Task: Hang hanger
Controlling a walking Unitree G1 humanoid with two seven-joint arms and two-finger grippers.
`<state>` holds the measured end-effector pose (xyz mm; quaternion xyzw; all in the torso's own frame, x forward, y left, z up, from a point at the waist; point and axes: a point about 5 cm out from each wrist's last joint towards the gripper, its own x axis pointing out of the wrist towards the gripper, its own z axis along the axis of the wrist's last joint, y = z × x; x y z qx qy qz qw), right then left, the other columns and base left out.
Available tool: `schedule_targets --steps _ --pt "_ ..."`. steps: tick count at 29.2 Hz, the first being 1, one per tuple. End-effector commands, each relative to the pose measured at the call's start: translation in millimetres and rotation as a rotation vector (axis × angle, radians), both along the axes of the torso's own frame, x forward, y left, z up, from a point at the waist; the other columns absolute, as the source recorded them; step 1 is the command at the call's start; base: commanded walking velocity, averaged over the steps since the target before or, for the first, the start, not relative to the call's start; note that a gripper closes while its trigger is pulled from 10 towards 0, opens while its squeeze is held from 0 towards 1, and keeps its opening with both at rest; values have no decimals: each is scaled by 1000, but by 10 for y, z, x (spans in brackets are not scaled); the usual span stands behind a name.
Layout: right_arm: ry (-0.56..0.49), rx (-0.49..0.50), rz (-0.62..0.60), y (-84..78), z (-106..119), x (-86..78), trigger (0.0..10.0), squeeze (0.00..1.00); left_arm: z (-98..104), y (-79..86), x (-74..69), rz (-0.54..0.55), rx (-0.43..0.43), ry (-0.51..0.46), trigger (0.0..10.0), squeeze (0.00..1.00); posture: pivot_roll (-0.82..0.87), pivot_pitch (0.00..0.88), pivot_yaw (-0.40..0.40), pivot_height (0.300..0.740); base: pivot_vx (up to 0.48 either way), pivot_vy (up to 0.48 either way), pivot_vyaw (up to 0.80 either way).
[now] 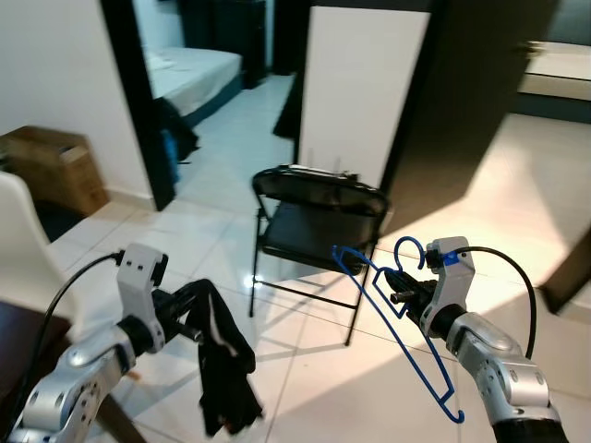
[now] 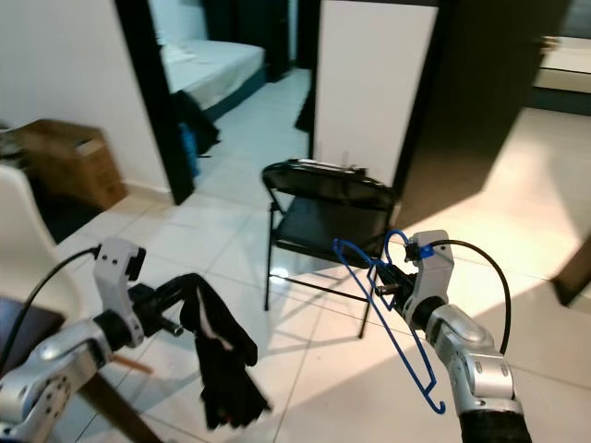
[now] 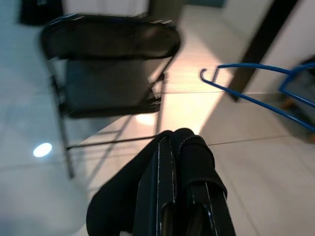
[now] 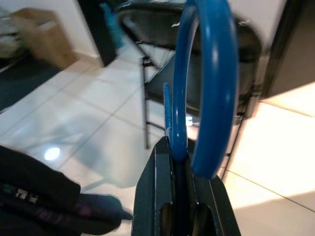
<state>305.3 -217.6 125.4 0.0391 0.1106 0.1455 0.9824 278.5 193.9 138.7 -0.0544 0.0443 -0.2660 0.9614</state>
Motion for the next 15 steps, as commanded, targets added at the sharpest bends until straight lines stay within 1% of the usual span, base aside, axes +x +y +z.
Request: schedule_targets --steps 1,2,4,6,10,15 --pt "-20 8 23 71 37 61 10000 0 -52 51 5 18 -24 31 10000 0 57 0 -23 740 0 0 -800" --pt "-26 3 34 97 74 107 10000 0 -25 84 32 44 -36 25 10000 0 64 0 -33 740 0 0 -800" --pt "-26 3 34 97 74 107 10000 0 -25 84 32 44 -36 25 10000 0 64 0 -33 740 0 0 -800" --pt "-35 2 43 113 121 152 10000 0 26 112 61 83 -41 6 10000 0 67 0 -40 740 0 0 -800" --pt "-38 20 41 121 127 167 10000 0 32 118 89 101 -25 5 10000 0 63 0 -40 740 0 0 -800" --pt "-38 0 55 169 110 190 10000 0 26 139 132 98 -20 18 10000 0 62 0 -31 740 0 0 -800"
